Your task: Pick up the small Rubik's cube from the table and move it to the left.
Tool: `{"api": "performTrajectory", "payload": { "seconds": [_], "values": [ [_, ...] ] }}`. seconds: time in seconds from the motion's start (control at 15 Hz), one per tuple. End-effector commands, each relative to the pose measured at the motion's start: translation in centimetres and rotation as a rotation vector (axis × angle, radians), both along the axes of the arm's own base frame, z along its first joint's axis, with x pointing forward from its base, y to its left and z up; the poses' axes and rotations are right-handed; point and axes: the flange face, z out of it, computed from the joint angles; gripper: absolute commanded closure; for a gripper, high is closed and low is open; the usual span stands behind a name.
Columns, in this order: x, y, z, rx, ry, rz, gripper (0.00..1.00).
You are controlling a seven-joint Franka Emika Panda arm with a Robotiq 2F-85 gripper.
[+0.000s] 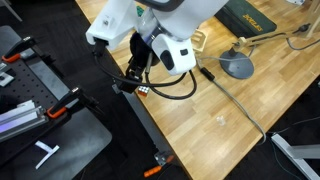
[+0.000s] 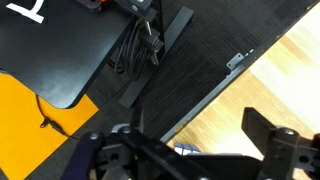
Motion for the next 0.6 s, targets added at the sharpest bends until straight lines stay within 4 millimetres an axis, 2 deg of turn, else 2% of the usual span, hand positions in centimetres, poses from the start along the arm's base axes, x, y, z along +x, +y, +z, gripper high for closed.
{"api": "performTrajectory", "payload": {
  "seconds": [0.0,0.53],
  "values": [
    [0.0,0.0,0.0,0.0,0.0,0.0,0.0],
    [0.4,-1.0,-1.5,-0.017,0.024,-0.05,0.0]
  ]
}}
